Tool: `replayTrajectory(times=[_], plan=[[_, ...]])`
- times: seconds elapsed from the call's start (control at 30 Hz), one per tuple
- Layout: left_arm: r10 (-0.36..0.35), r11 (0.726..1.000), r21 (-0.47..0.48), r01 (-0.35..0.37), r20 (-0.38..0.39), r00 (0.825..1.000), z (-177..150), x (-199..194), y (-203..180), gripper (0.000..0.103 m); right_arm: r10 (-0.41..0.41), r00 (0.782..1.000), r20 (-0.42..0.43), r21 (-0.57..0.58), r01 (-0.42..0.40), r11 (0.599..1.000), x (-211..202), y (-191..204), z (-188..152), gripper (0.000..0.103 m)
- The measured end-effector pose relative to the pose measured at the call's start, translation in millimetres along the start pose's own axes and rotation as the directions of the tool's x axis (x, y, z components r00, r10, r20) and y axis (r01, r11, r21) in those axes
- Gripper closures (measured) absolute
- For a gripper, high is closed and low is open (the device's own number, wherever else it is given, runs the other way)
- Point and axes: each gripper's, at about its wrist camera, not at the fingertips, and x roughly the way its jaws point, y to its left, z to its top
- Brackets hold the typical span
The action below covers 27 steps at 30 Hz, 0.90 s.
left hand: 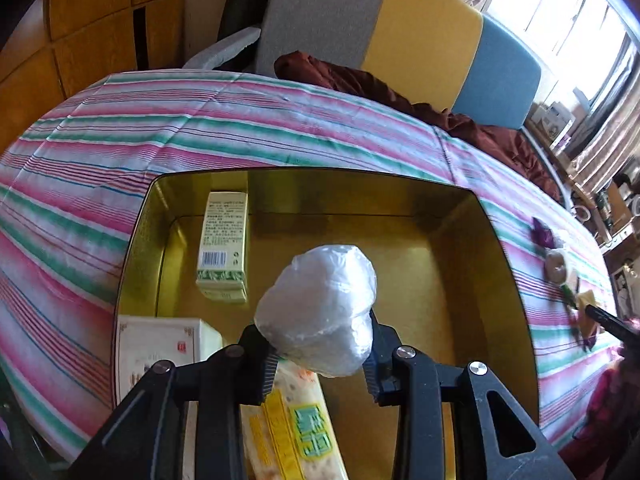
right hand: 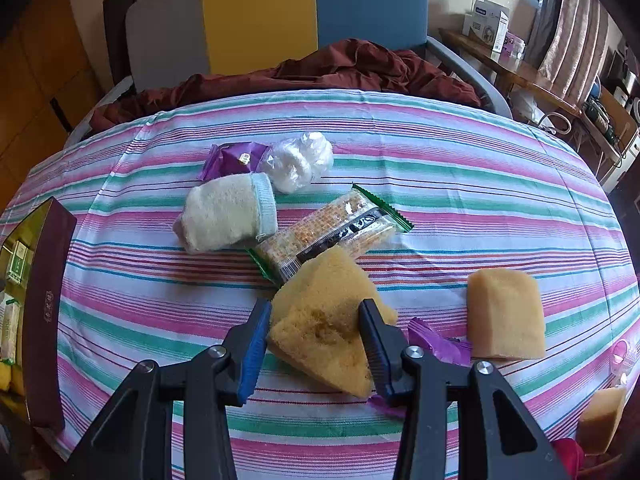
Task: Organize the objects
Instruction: 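Drop the cotton ball into the gold box with the left tool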
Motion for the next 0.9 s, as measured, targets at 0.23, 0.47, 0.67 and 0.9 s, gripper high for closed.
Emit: replayTrajectory(times=[0.23,0.47,0.67,0.9], plan=[[0.048,0.999,-0.014,-0.048,-0.024,0.999,10.2,10.7,9.9,0.050,0.000,1.000,-0.005,-0.003,0.000,1.000,2.1,0.7,0.4,0.058],[0.059,0.998,-0.013,-0.058,0.063,0.996,-2.6,-23.1,11.5,0.045,-0.002,1.000,-0.004,-0.007,0.002,1.000,2.4,1.8,0.0,0.058],[0.044,0.996,-0.079,-0.033,0.138,0.989,-36.3,-60.2,20.7,0.045,-0.017,0.999,0.033,0.007,0.017,1.000,-4.6,-1.2,1.2,0.059],[0.041,0.997,-0.074,-0.028,0.187,0.982,-77.3,-89.5,22.5,0.043,0.040,0.996,0.080,0.036,-0.043,0.998,-22.3,-1.7,3.1,0.060]])
